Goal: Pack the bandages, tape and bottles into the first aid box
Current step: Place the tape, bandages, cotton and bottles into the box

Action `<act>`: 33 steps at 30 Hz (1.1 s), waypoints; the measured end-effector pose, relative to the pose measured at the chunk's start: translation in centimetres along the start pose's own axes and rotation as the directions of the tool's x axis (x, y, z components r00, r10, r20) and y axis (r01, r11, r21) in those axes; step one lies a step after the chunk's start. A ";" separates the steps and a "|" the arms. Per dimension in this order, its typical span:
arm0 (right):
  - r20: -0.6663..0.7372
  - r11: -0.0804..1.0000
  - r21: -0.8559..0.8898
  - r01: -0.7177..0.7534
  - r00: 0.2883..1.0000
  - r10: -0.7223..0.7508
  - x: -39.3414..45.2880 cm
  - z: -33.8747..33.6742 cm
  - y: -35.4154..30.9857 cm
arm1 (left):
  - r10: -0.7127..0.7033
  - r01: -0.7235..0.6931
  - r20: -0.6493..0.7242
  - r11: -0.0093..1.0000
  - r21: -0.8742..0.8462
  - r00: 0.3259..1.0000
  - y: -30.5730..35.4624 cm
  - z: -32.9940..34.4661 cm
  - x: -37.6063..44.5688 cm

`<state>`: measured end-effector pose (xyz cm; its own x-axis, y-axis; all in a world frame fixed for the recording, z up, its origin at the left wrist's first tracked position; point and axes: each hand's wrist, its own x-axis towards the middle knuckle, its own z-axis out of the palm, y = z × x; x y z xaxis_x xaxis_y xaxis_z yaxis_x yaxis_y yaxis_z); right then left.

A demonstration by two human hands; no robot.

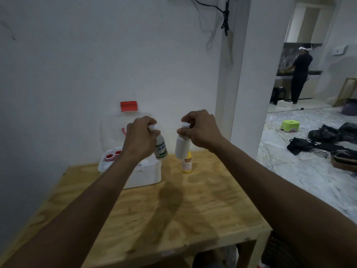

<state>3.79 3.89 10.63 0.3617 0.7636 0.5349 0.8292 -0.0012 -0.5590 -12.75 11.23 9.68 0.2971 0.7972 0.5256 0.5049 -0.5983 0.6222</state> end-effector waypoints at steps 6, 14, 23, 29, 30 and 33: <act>-0.003 0.995 0.064 0.070 0.998 -0.070 1.9 3.4 -4.2 | -0.035 0.039 -0.076 0.998 0.058 0.997 -2.6 -3.4 2.8; 0.086 0.996 0.085 0.023 0.996 -0.031 3.8 8.9 -4.3 | -0.051 0.050 0.000 0.992 0.119 0.999 -6.4 -1.2 5.0; 0.216 0.999 0.047 -0.021 0.976 0.011 4.1 13.3 -1.4 | -0.076 0.050 0.147 0.984 0.173 0.986 -9.6 1.8 5.5; 0.299 0.999 0.005 -0.043 0.953 0.040 3.8 14.5 -0.3 | -0.125 0.078 0.235 0.977 0.200 0.964 -10.4 3.0 4.9; 0.308 0.999 -0.001 -0.046 0.950 0.044 3.7 14.6 -0.2 | -0.128 0.077 0.242 0.975 0.208 0.962 -10.5 3.1 4.9; 0.329 0.999 -0.018 -0.046 0.943 0.049 3.5 14.7 0.0 | -0.140 0.075 0.272 0.969 0.237 0.952 -10.9 3.2 4.7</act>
<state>-1.24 16.10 3.22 0.2418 0.9324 0.2687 0.8194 -0.0479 -0.5713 -14.23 21.83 3.48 0.4325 0.8647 0.2552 0.7036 -0.5007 0.5041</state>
